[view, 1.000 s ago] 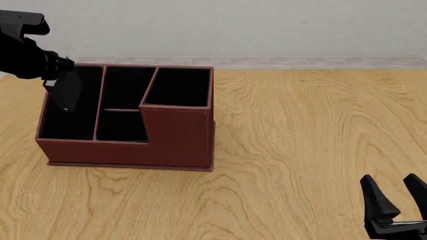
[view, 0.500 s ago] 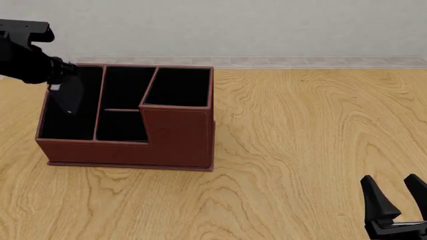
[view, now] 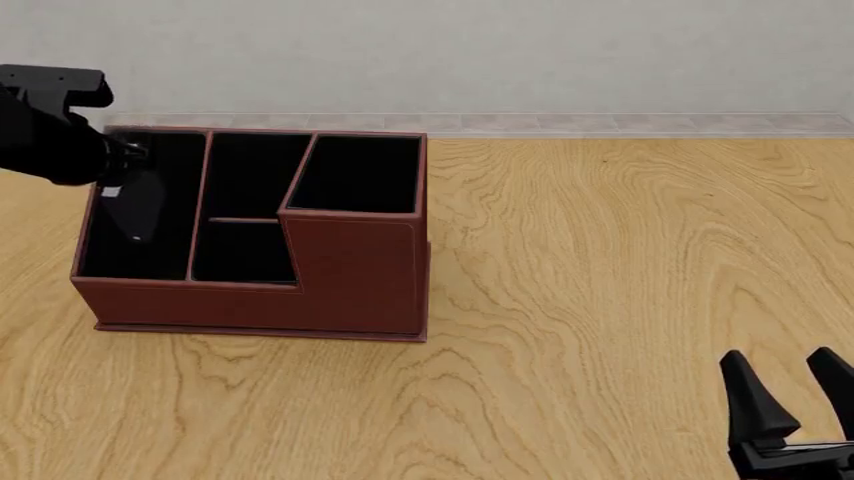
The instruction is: Pick up the book and place it in the left compartment of the caddy.
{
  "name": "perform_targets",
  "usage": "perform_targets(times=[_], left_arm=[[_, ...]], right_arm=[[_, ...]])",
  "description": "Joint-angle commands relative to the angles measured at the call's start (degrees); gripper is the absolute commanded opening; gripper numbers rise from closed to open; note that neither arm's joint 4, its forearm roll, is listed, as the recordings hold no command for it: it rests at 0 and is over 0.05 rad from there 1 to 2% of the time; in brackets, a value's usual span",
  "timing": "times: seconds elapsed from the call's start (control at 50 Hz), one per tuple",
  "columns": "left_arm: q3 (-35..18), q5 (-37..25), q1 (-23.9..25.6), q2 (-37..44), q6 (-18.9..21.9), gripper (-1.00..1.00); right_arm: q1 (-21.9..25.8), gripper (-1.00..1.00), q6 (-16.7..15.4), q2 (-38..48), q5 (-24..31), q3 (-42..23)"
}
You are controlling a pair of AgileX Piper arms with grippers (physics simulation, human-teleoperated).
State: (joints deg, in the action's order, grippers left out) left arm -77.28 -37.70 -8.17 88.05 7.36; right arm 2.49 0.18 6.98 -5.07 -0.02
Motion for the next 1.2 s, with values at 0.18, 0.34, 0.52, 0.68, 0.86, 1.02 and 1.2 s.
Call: perform_targets(times=[0.18,0.34,0.52,0.68,0.86,1.02,1.2], left_arm=[[1.5,2.8,-1.8,1.0,2.1,-1.0],[1.5,2.9,-1.3,1.5,1.5,-1.0],[1.7,4.0,-1.7,2.6,1.5,-1.0],[1.5,4.3,-1.3,3.2,1.2,-1.0],[1.5,5.2,-0.8,4.0,0.7,-1.0],[2.0,5.7,-0.4,4.5,0.2,-1.0],[2.2,6.2,-0.4,5.0,0.5,-1.0]], right_arm=[[-0.1,1.0,0.0,-0.3,0.3,0.0],[-0.2,1.0,0.0,-0.2,0.2,0.0],[-0.3,1.0,0.0,-0.3,0.4,0.0],[-0.4,1.0,0.1,-0.4,0.4,0.0],[-0.5,1.0,0.3,-0.5,0.5,0.0],[-0.5,1.0,0.4,-0.3,0.3,0.0],[-0.5,1.0,0.5,-0.3,0.3,0.0]])
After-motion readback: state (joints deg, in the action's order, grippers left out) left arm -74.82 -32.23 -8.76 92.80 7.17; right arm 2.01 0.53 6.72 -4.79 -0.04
